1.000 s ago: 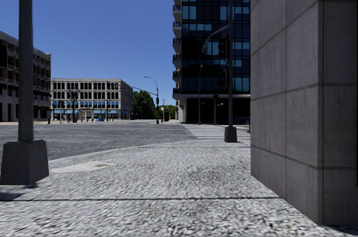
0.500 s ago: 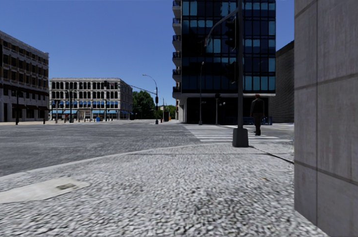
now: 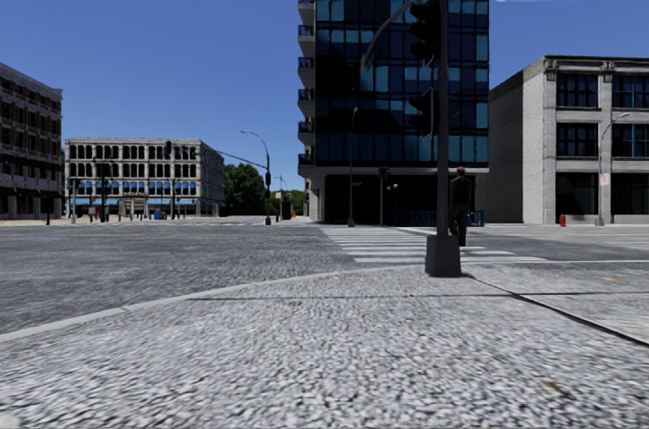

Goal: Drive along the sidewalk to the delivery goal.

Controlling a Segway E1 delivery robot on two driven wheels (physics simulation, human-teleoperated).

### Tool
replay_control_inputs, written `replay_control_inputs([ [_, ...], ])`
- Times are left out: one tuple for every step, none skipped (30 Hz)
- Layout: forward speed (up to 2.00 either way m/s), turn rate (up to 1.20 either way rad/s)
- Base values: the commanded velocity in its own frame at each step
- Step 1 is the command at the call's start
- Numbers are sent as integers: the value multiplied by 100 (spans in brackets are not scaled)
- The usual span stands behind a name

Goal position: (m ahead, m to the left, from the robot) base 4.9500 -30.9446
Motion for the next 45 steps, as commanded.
replay_control_inputs([
  [143,-31],
  [141,-34],
  [139,-38],
  [139,-39],
  [139,-39],
  [139,-44],
  [139,-44],
  [139,-49],
  [139,-50],
  [139,-50],
  [139,-50],
  [139,-50],
  [139,-53],
  [139,-53],
  [139,-54],
  [139,-55],
  [140,-55],
  [141,-55],
  [143,-55],
  [145,-55],
  [146,-55],
  [146,-55],
  [147,-55],
  [148,-55],
  [149,-55],
  [150,-55],
  [151,-55],
  [151,-55],
  [153,-55],
  [157,-55],
  [161,-55],
  [162,-55],
  [163,-55],
  [163,-55],
  [163,-55],
  [163,-55],
  [163,-56],
  [163,-57],
  [163,-58],
  [163,-60],
  [163,-60],
  [163,-67],
  [163,-75],
  [163,-77],
  [163,-77],
])
